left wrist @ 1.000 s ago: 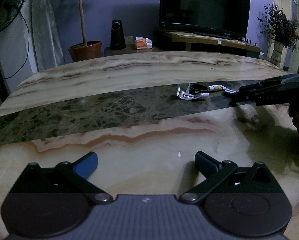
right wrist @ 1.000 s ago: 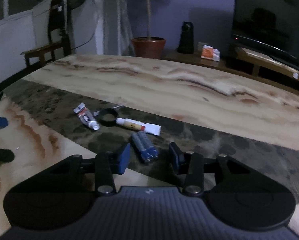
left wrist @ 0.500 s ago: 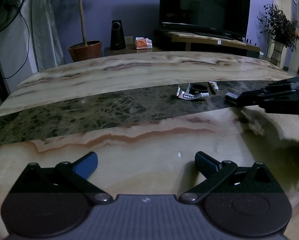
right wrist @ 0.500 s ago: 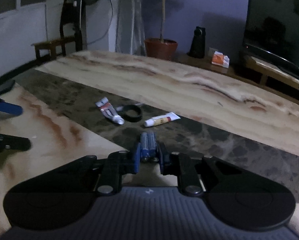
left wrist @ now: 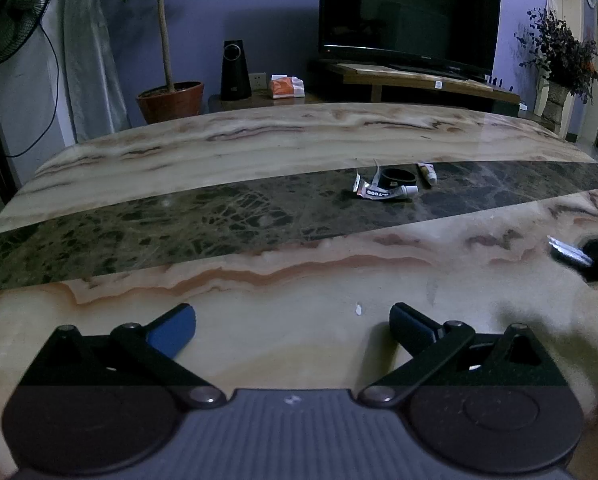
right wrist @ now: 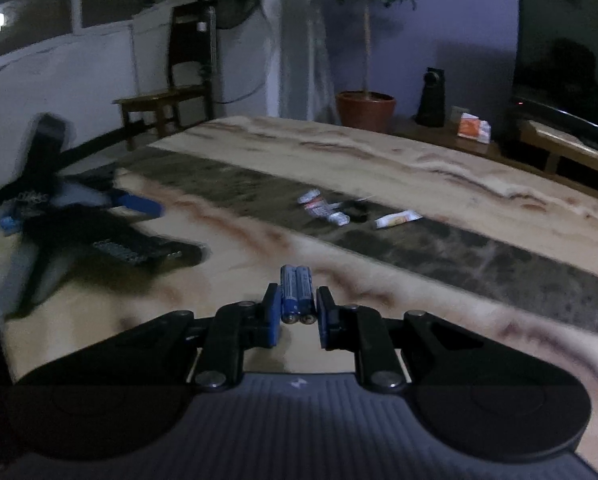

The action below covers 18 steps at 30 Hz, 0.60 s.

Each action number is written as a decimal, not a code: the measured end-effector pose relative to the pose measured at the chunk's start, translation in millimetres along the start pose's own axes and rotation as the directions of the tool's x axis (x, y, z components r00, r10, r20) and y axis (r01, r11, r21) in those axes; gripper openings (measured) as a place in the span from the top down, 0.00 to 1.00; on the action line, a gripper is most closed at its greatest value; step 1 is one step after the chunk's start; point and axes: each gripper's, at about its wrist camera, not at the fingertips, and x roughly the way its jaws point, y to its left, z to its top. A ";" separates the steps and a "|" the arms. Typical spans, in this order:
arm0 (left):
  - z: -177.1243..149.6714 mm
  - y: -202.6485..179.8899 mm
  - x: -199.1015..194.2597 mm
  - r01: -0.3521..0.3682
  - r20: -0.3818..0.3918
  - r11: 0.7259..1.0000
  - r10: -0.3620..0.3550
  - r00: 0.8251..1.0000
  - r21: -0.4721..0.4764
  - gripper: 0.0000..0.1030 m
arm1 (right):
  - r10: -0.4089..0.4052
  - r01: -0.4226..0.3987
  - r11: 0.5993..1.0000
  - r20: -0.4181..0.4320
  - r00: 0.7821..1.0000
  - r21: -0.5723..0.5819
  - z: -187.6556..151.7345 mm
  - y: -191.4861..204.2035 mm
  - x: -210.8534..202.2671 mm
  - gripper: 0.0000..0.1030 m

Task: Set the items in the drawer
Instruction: 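Carry the blue battery pack with the right gripper into the drawer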

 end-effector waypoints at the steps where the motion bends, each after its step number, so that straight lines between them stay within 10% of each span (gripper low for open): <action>1: 0.0 0.0 0.0 0.000 0.000 1.000 0.000 1.000 0.000 0.00 | 0.017 -0.017 1.000 0.004 1.000 -0.001 -4.8 7.4 -10.5 0.80; 11: 0.0 0.0 0.0 0.000 0.000 1.000 0.000 1.000 0.000 0.00 | 0.227 -0.229 0.972 -0.050 0.973 -0.048 -76.2 84.8 -100.7 0.80; 18: 0.0 0.1 0.2 0.000 0.000 1.000 0.000 1.000 0.000 0.00 | 0.164 -0.210 0.965 -0.266 0.950 -0.155 -133.2 125.4 -74.6 0.80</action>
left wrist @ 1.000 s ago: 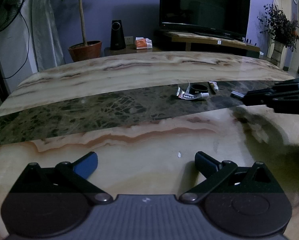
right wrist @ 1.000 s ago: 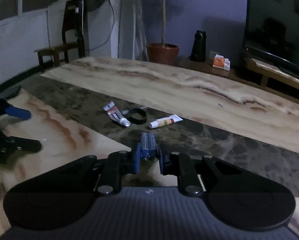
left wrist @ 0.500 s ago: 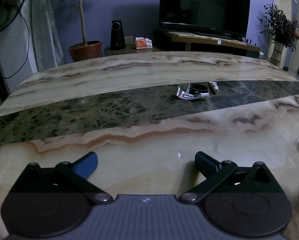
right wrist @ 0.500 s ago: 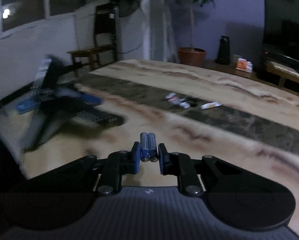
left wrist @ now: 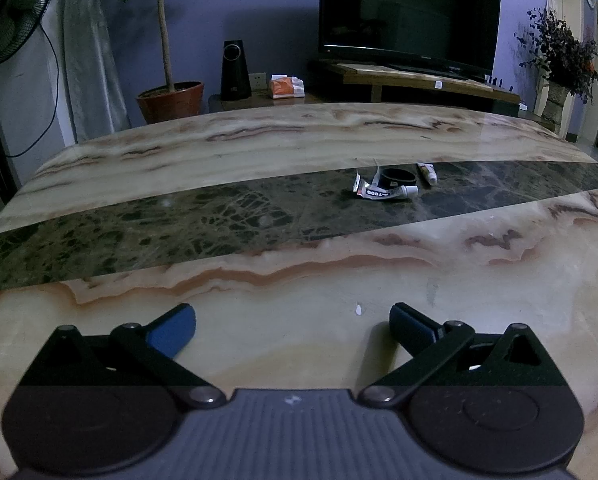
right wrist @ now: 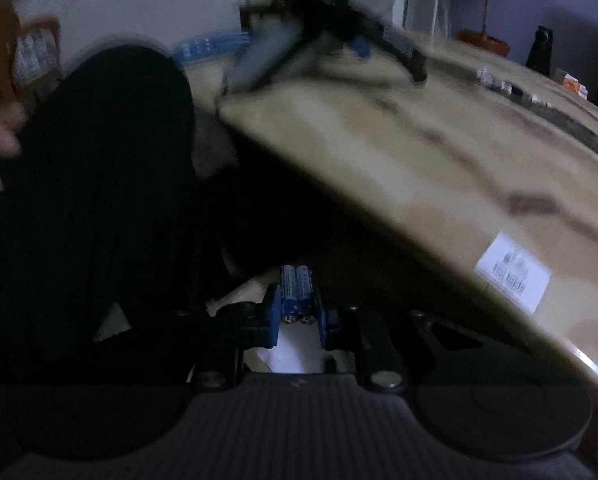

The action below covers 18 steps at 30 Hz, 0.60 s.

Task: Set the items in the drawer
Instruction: 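Carry the blue battery pack with the right gripper into the drawer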

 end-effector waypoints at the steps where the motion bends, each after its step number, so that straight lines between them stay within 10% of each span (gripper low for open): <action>1: 0.0 0.0 0.0 0.000 0.000 1.000 0.000 1.000 0.000 0.00 | -0.016 0.016 1.000 -0.012 1.000 0.009 -2.5 -1.1 5.6 0.80; 18: 0.0 0.0 0.1 0.000 0.000 1.000 0.000 1.000 0.000 0.00 | -0.100 0.121 0.991 -0.256 0.961 0.065 -28.7 -6.1 97.6 0.80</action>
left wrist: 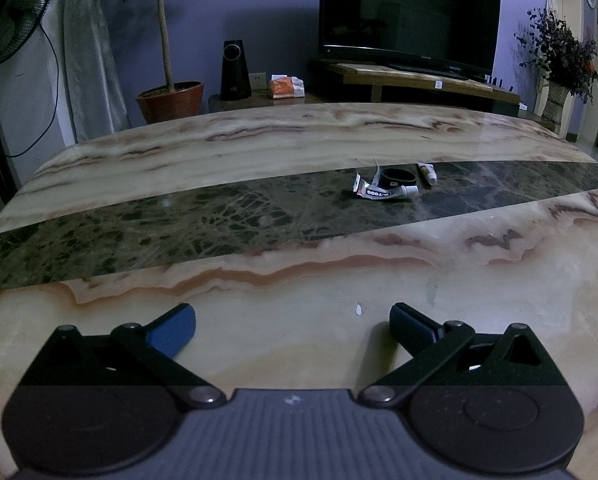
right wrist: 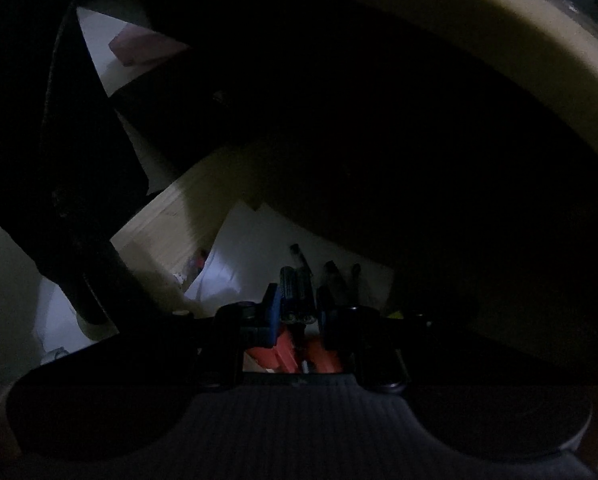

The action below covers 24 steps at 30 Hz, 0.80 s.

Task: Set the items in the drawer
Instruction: 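Carry the blue battery pack with the right gripper into the drawer, then open the right gripper to drop the batteries and withdraw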

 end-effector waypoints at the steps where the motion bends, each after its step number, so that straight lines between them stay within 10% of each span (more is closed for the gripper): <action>1: 0.0 0.0 0.0 0.000 0.000 1.000 0.000 1.000 0.000 0.00 | 0.000 0.000 1.000 -0.003 1.000 0.002 0.2 0.5 0.4 0.79; 19: 0.0 0.1 0.2 0.000 0.000 1.000 0.000 1.000 0.000 0.00 | 0.093 -0.087 0.994 0.105 0.990 -0.059 14.2 -0.9 -44.8 0.79; 24: 0.1 0.2 0.3 0.000 0.000 1.000 0.000 1.000 0.000 0.00 | 0.311 -0.305 0.950 0.233 0.921 -0.063 26.7 -19.6 -108.3 0.78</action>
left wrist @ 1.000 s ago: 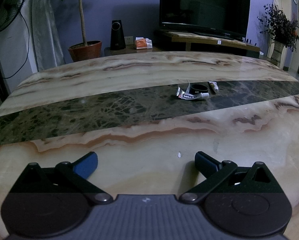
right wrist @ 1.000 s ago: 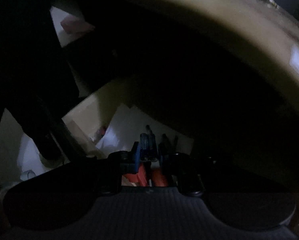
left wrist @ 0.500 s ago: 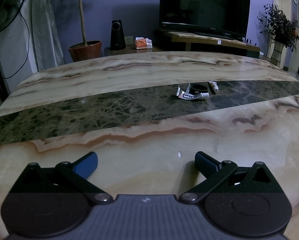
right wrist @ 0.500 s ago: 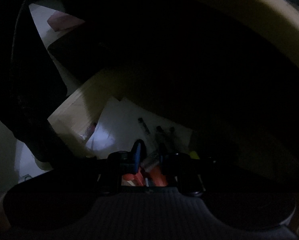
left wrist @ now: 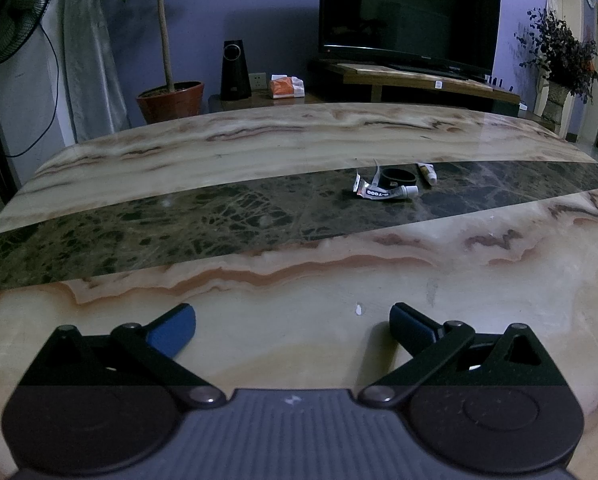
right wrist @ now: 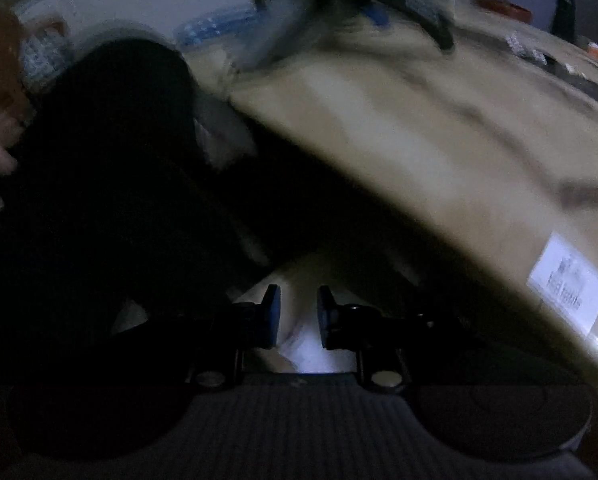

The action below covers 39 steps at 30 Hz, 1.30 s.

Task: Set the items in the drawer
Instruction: 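Open the right gripper to drop the batteries and withdraw, then move the open right gripper toward the red-labelled glue tube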

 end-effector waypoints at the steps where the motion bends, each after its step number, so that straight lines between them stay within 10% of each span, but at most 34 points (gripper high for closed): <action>1: 0.0 -0.1 -0.1 0.000 0.000 1.000 0.000 1.000 0.000 0.00 | 0.047 -0.047 0.999 0.066 0.997 0.009 7.9 -1.6 -17.5 0.78; 6: 0.0 0.0 0.0 0.000 0.000 1.000 0.000 1.000 0.000 0.00 | -0.035 0.021 0.999 0.367 0.930 0.043 44.8 -21.9 -79.2 0.48; 10: 0.0 0.0 0.0 0.000 0.000 1.000 0.000 1.000 0.000 0.00 | -0.308 0.294 0.951 0.391 0.867 0.097 76.6 -54.6 -80.9 0.46; 14: 0.0 -0.1 -0.1 0.000 0.000 1.000 0.000 1.000 0.000 0.00 | -0.389 0.306 0.917 0.401 0.829 0.257 105.1 -104.2 -66.6 0.47; 39: 0.0 0.0 0.0 0.000 0.000 1.000 0.000 1.000 0.000 0.00 | -0.457 0.436 0.889 0.202 0.866 0.140 190.4 -207.0 87.8 0.47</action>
